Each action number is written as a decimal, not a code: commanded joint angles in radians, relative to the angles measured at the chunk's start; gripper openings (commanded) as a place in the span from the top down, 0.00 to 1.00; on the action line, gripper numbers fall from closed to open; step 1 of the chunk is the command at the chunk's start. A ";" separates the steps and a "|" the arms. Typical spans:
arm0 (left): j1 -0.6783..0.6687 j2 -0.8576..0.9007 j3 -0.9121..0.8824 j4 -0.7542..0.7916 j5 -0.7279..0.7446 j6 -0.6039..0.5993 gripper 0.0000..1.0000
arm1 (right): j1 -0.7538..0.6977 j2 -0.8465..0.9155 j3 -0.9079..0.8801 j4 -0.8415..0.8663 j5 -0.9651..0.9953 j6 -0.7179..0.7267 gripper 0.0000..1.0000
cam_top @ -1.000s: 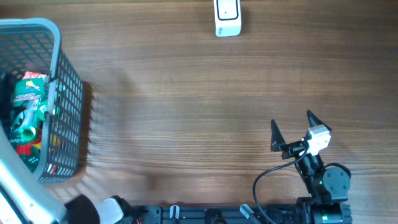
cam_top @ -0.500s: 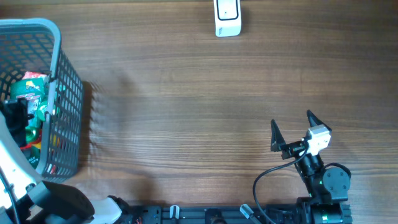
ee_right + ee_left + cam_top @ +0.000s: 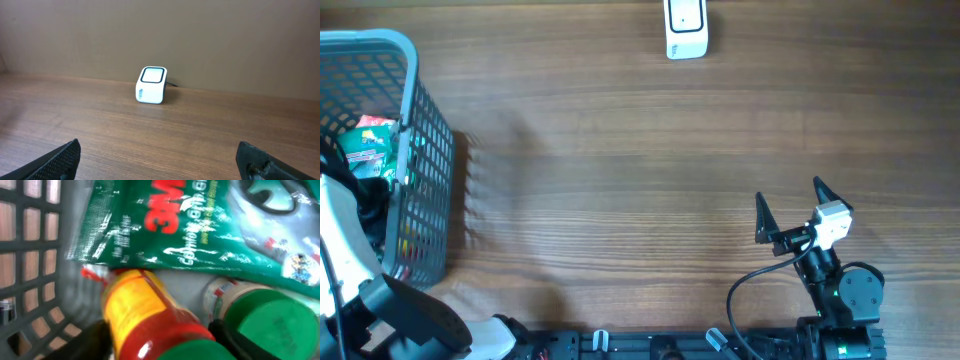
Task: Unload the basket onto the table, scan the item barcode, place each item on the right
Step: 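Reach the left gripper into the basket toward the sauce bottle, then lift the red-yellow sauce bottle and set it upright near the scanner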
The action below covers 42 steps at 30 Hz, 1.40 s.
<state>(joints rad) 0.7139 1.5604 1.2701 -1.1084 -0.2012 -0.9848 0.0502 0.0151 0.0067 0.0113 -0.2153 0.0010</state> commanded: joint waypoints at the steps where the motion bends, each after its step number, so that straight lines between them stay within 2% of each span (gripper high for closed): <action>1: 0.003 -0.001 -0.008 0.006 -0.025 -0.013 0.59 | 0.006 -0.010 -0.002 0.004 0.013 -0.008 0.00; 2: 0.003 -0.001 -0.008 0.006 -0.032 -0.010 0.64 | 0.006 -0.010 -0.002 0.004 0.013 -0.009 0.00; 5: 0.003 -0.007 -0.004 0.006 -0.035 0.010 0.70 | 0.006 -0.010 -0.002 0.004 0.013 -0.009 0.00; 8: 0.003 -0.037 0.042 -0.018 -0.035 0.013 0.71 | 0.006 -0.010 -0.002 0.004 0.013 -0.009 0.00; 11: 0.003 -0.079 0.124 -0.036 -0.035 0.067 0.71 | 0.006 -0.010 -0.002 0.004 0.013 -0.009 0.00; 18: 0.003 -0.224 0.446 -0.116 -0.030 0.117 0.68 | 0.006 -0.010 -0.002 0.004 0.013 -0.009 0.01; 20: 0.003 -0.270 0.512 -0.125 0.039 0.118 0.68 | 0.006 -0.010 -0.002 0.004 0.013 -0.009 0.00; 26: -0.038 -0.434 0.569 -0.023 0.418 0.118 0.68 | 0.006 -0.010 -0.002 0.004 0.013 -0.009 0.00; 28: -0.104 -0.477 0.568 -0.018 0.490 0.120 0.68 | 0.006 -0.010 -0.002 0.004 0.013 -0.009 0.00; 31: -0.261 -0.495 0.568 -0.034 0.526 0.202 0.69 | 0.006 -0.010 -0.002 0.004 0.013 -0.009 0.00; 34: -0.433 -0.470 0.568 -0.059 0.523 0.339 0.69 | 0.006 -0.010 -0.002 0.004 0.013 -0.009 0.00; 42: -0.845 -0.212 0.568 -0.130 0.431 0.629 0.70 | 0.006 -0.010 -0.002 0.004 0.013 -0.009 0.00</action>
<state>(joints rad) -0.0017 1.2358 1.8233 -1.2411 0.2573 -0.5327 0.0502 0.0154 0.0067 0.0116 -0.2153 0.0010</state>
